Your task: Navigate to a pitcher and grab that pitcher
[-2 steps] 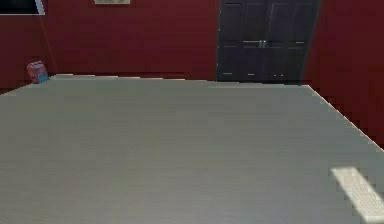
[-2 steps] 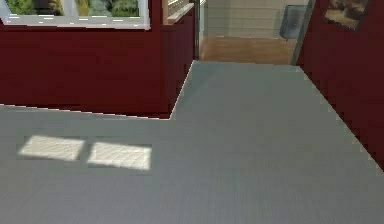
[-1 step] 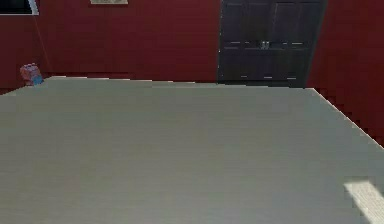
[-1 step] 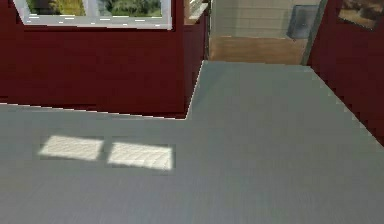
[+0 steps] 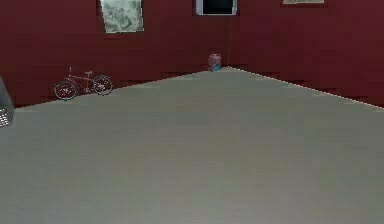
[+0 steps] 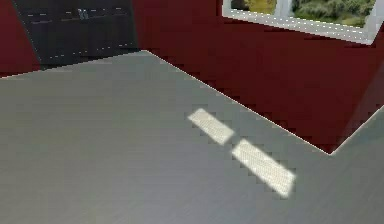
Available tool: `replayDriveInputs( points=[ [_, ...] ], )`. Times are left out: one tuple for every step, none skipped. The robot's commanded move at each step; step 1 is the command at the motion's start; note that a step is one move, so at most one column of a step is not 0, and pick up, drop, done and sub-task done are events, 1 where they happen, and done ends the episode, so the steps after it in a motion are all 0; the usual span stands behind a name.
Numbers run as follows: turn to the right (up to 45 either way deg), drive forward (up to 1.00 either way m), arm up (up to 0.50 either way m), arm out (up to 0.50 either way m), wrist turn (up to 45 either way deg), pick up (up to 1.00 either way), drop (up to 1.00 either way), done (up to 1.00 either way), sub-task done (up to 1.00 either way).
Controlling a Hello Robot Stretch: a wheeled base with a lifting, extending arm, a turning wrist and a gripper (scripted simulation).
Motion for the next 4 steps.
replayDriveInputs(
  points=[
    [-33.0, 0.00, 0.00, 0.00, 0.0, 0.00, 0.00, 0.00, 0.00],
    [0.0, 0.45, 0.00, 0.00, 0.0, 0.00, 0.00, 0.00, 0.00],
    [-45.0, 0.00, 0.00, 0.00, 0.0, 0.00, 0.00, 0.00, 0.00],
    [-45.0, 0.00, 0.00, 0.00, 0.0, 0.00, 0.00, 0.00, 0.00]
  ],
)
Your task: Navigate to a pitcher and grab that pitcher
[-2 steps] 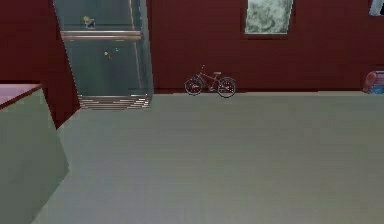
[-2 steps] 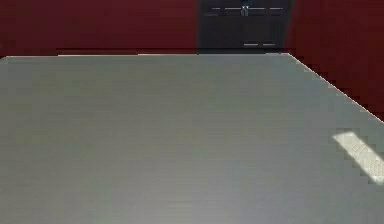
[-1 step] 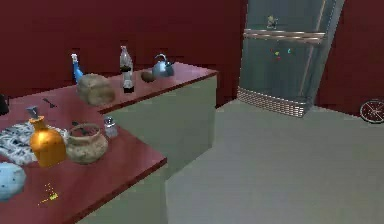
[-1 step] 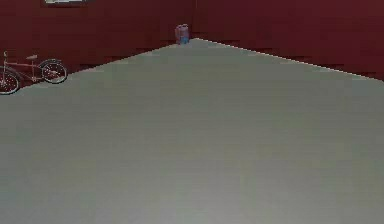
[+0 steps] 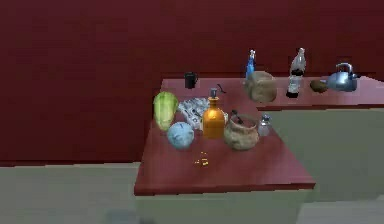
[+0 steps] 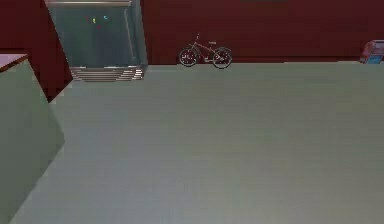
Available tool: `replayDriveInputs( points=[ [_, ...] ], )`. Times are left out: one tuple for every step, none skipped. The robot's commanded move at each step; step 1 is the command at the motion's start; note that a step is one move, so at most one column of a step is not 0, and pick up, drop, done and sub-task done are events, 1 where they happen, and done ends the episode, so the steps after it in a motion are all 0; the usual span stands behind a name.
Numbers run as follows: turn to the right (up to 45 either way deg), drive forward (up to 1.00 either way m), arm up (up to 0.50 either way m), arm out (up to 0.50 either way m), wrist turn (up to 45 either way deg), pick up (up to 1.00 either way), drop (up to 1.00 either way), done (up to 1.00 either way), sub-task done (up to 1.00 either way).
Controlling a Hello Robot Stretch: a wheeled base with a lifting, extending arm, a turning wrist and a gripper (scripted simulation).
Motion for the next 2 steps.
replayDriveInputs(
  points=[
    [-45.0, 0.00, 0.00, 0.00, 0.0, 0.00, 0.00, 0.00, 0.00],
    [-27.0, 0.00, 0.00, 0.00, 0.0, 0.00, 0.00, 0.00, 0.00]
  ],
)
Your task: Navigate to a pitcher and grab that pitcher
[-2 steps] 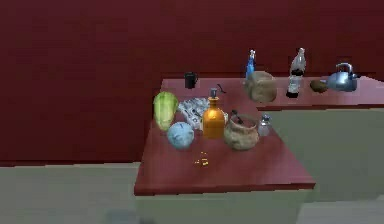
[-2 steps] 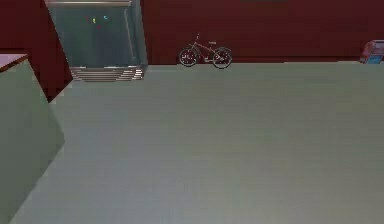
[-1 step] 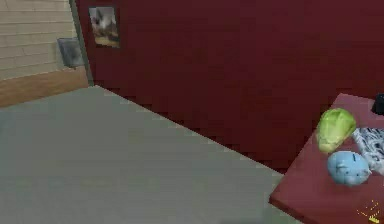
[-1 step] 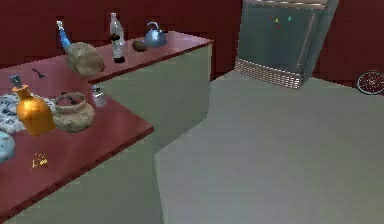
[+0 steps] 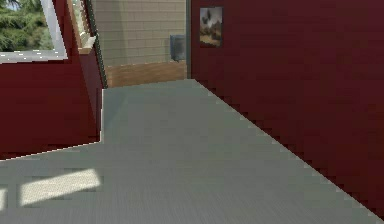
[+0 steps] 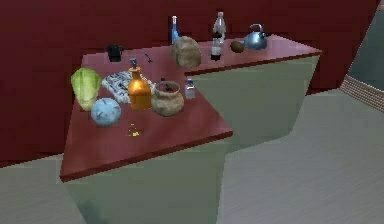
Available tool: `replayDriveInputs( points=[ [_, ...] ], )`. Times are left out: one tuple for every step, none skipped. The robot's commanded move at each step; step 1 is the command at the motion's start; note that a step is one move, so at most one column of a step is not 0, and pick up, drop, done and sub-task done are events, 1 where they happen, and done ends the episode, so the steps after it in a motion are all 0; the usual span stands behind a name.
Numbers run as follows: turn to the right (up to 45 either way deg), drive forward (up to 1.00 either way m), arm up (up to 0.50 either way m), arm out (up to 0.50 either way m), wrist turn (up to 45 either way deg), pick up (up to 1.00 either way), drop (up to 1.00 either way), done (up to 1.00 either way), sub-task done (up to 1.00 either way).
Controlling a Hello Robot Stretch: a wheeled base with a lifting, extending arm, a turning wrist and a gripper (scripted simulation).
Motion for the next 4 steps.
replayDriveInputs(
  points=[
    [0.0, 0.00, 0.50, 0.00, 0.0, 0.00, 0.00, 0.00, 0.00],
    [0.0, 0.00, 0.38, 0.00, 0.0, 0.00, 0.00, 0.00, 0.00],
    [0.0, 0.00, 0.00, 0.40, 0.0, 0.00, 0.00, 0.00, 0.00],
    [0.0, 0.00, 0.00, 0.00, 45.0, 0.00, 0.00, 0.00, 0.00]
  ],
)
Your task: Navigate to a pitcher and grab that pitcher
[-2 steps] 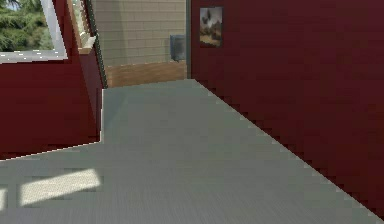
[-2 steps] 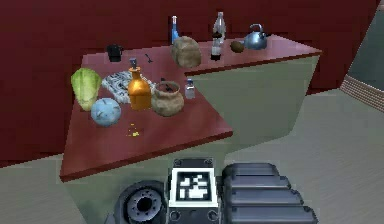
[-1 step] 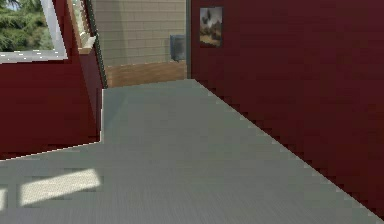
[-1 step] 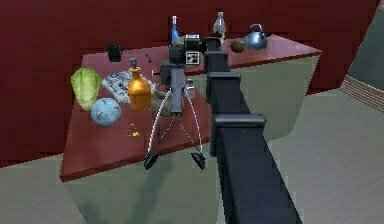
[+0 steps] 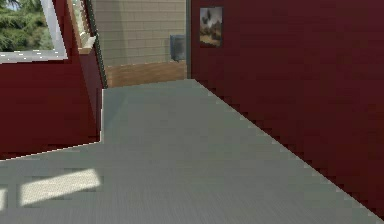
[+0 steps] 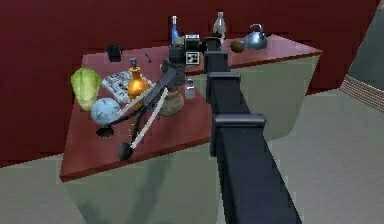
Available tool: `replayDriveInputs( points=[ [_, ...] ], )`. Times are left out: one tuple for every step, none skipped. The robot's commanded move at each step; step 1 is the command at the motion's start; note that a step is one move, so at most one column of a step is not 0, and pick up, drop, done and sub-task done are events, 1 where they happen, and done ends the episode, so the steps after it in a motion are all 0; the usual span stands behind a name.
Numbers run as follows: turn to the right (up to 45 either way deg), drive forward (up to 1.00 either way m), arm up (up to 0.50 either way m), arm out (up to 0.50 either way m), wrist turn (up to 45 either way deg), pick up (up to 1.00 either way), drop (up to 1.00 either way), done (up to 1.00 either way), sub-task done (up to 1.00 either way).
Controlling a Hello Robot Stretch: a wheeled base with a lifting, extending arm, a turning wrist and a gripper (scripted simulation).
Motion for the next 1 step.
replayDriveInputs(
  points=[
    [0.0, 0.00, 0.00, 0.00, 45.0, 0.00, 0.00, 0.00, 0.00]
  ],
)
